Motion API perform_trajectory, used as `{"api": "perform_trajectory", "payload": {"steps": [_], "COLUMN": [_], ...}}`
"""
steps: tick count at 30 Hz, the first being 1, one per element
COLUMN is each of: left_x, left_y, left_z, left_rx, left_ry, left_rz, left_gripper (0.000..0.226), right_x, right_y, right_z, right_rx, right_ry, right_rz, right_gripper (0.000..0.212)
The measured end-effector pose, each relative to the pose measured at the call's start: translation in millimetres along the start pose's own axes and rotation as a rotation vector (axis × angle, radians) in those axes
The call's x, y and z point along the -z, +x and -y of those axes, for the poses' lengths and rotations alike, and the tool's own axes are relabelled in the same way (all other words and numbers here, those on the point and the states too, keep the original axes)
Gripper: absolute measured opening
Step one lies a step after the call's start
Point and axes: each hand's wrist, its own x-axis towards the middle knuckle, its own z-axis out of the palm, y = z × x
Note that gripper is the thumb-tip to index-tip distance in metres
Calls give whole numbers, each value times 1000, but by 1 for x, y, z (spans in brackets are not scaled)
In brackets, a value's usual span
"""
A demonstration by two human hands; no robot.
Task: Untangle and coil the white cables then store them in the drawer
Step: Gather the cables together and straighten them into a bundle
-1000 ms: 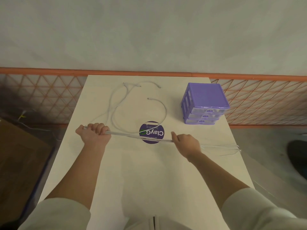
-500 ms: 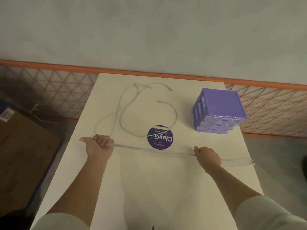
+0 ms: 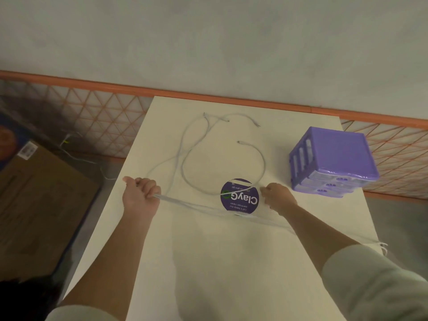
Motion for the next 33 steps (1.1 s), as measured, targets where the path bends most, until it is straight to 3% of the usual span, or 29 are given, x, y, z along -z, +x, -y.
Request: {"api": "perform_trajectory", "payload": {"steps": [3,10,16,20,23,27,31,33], "left_x": [4,2,-11,-14,-16,-20,-25,-28], "left_y": [0,-3,-8,-9,-10,-12,-18,-22], "left_z": [0,0,3,2,2,0,-1,3], "left_rx": [2,20,39,44,51,85,137,170], "left_ry": [62,179,250,309,345,306,277,297], "left_rz": [-45,19,52,82,116,147,160,180], "left_gripper": [48,44,43,41,33,29,38,38], "right_x": [0,-7,-10,-10,-10,6,30,37], "right_y": [10,26,27,21,16,-4,-25,-40], "right_z": [5,21,29,30,30,41,51,55], "right_rx": [-43,-130,-273,-349,-251,-83,116,237], "right_ry": [86,242,373,646,1023,1422,1157,1079], "right_rz": [-13,4,-41,-98,-71,15,-68,-23], "right_gripper": [28,48,21,21,11,17,27,26]}}
